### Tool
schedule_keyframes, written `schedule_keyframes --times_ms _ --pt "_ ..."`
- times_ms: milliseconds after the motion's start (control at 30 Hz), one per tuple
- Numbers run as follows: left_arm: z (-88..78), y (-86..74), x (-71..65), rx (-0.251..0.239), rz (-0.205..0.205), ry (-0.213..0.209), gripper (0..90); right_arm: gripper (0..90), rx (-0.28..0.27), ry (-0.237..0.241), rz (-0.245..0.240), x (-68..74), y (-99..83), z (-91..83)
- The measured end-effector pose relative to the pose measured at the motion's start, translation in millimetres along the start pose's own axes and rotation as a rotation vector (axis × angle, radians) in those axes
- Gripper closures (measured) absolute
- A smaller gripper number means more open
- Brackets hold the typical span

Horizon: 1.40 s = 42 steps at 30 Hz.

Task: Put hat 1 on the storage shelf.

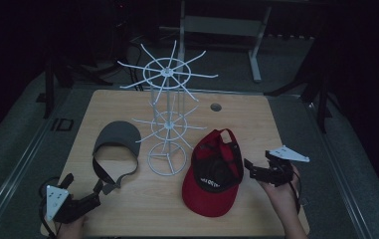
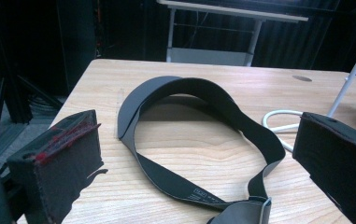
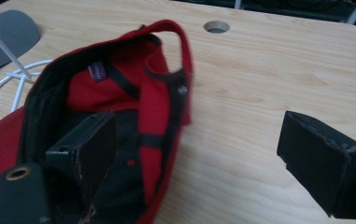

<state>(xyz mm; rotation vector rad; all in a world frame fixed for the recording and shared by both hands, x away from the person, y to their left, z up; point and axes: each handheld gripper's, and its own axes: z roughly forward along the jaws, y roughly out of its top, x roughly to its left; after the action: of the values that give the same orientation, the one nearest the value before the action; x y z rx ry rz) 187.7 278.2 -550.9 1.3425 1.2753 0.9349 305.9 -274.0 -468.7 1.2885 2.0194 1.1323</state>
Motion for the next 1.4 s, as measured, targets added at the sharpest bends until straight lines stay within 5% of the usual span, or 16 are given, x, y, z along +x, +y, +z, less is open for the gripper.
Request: schedule_keyframes --times_ms 267,367,567,800,1067,1400 --pt "-0.1 -0.3 2.6 0.003 -0.016 0.005 1.5 12.5 0.061 0.023 -0.017 17.2 2.2 44.5" --pt "0.3 0.0 2.0 0.015 -0.009 0.013 1.5 13.4 0.106 0.000 -0.042 22.2 -2.8 67.8" --pt "-0.1 0.1 2.4 0.027 -0.009 0.020 1.5 15.3 0.158 -0.032 -0.075 31.8 -14.0 86.1" --pt "0.4 0.4 0.1 0.030 0.004 0.015 1.5 42.5 0.198 -0.058 -0.108 34.4 -27.0 101.5" --pt "0.7 0.0 0.5 0.033 -0.001 0.018 1.6 84.5 0.215 -0.070 -0.176 37.4 -26.2 99.1" --pt "1.3 -0.3 0.6 0.036 -0.003 0.010 1.5 86.0 0.072 -0.044 -0.104 29.4 5.2 60.9"
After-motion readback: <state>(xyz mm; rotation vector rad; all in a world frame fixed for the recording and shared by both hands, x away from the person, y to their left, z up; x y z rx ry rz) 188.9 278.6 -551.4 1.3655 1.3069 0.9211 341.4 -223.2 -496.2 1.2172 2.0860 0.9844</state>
